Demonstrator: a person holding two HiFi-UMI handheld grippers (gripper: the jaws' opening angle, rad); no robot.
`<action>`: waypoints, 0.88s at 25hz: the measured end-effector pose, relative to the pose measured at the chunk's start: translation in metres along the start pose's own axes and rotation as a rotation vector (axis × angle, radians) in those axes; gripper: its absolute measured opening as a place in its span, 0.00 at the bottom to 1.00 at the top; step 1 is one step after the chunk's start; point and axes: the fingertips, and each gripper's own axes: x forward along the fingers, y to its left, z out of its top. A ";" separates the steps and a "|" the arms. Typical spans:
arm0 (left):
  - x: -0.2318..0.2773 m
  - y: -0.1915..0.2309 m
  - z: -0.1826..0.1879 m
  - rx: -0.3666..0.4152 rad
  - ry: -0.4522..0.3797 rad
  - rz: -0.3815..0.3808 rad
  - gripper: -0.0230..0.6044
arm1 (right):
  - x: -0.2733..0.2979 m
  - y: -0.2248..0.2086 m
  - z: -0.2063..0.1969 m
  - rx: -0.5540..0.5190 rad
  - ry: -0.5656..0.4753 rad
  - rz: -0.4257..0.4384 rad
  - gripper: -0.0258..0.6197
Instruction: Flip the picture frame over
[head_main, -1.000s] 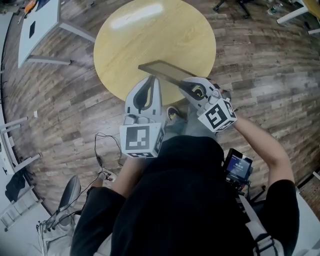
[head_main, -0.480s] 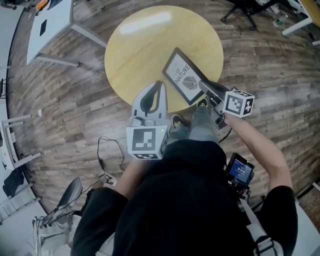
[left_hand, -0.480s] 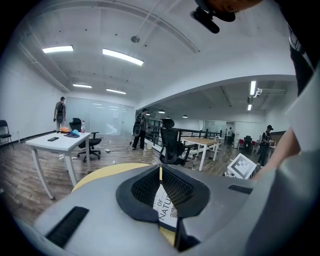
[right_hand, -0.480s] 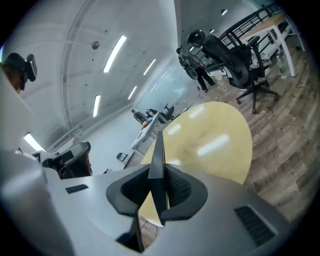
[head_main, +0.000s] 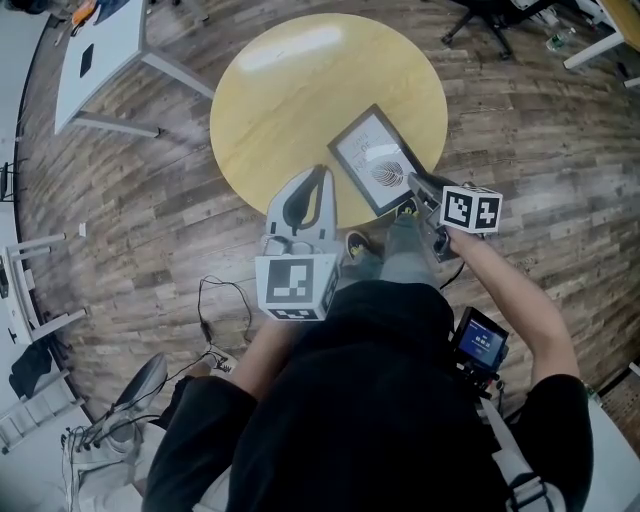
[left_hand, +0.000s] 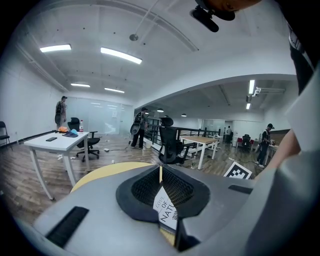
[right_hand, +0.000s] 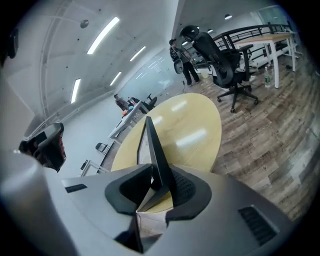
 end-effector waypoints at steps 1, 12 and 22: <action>0.000 -0.001 -0.001 0.001 0.000 0.000 0.09 | 0.000 -0.003 -0.002 0.019 0.005 -0.010 0.18; -0.003 0.001 -0.004 -0.001 0.012 0.003 0.09 | 0.004 -0.032 -0.033 0.212 0.069 -0.069 0.26; -0.002 -0.002 -0.002 0.004 0.015 -0.006 0.09 | 0.008 -0.047 -0.041 0.154 0.117 -0.176 0.32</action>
